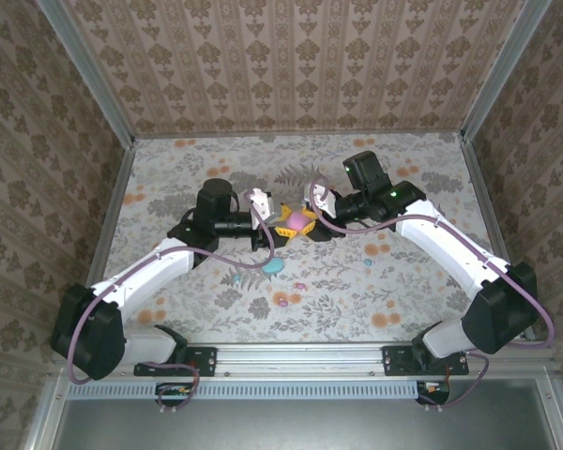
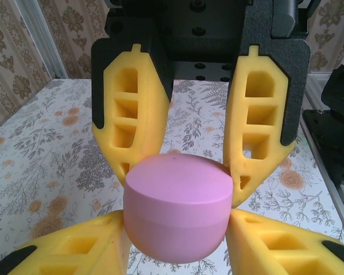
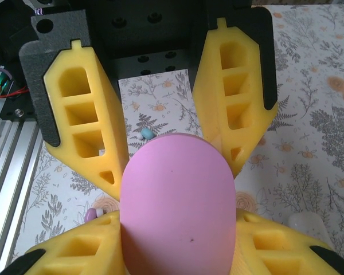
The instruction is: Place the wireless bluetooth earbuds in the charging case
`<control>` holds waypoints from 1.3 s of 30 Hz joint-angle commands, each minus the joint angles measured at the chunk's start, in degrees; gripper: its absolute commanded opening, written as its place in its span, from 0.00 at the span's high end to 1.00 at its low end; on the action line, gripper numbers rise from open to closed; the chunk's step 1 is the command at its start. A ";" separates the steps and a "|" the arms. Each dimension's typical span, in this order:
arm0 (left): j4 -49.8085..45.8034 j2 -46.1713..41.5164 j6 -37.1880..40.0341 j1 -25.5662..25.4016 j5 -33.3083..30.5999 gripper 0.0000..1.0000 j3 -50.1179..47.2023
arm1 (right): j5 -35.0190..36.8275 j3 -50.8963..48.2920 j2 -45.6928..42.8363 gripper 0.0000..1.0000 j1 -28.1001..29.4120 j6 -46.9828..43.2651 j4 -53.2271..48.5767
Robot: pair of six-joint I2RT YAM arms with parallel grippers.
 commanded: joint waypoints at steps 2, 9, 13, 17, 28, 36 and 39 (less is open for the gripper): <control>0.85 0.29 -0.41 -0.91 1.52 0.52 1.79 | 2.00 0.92 -0.36 0.61 0.86 -1.58 -1.46; -0.60 0.47 0.24 -0.92 1.37 0.57 2.21 | 0.81 0.39 -0.99 0.61 0.93 -1.22 -0.23; -1.40 0.38 0.97 -0.90 1.20 0.64 2.13 | 1.02 -0.10 -1.64 0.59 0.84 -0.77 0.37; 1.02 -0.03 -0.46 -0.73 -0.25 0.67 1.32 | 1.40 -0.64 -2.40 0.55 0.52 -0.12 0.77; 26.19 -2.07 -17.62 2.10 -3.88 0.69 -4.58 | 1.04 -12.20 -12.69 0.41 -4.21 23.40 22.41; 32.65 -4.71 -17.58 0.56 -10.87 0.69 -6.39 | 2.01 -2.81 -8.93 0.38 -7.79 77.73 23.10; 35.33 -4.38 -17.47 -0.38 -12.02 0.69 -6.33 | -2.54 -2.09 -6.61 0.38 -7.82 92.75 26.85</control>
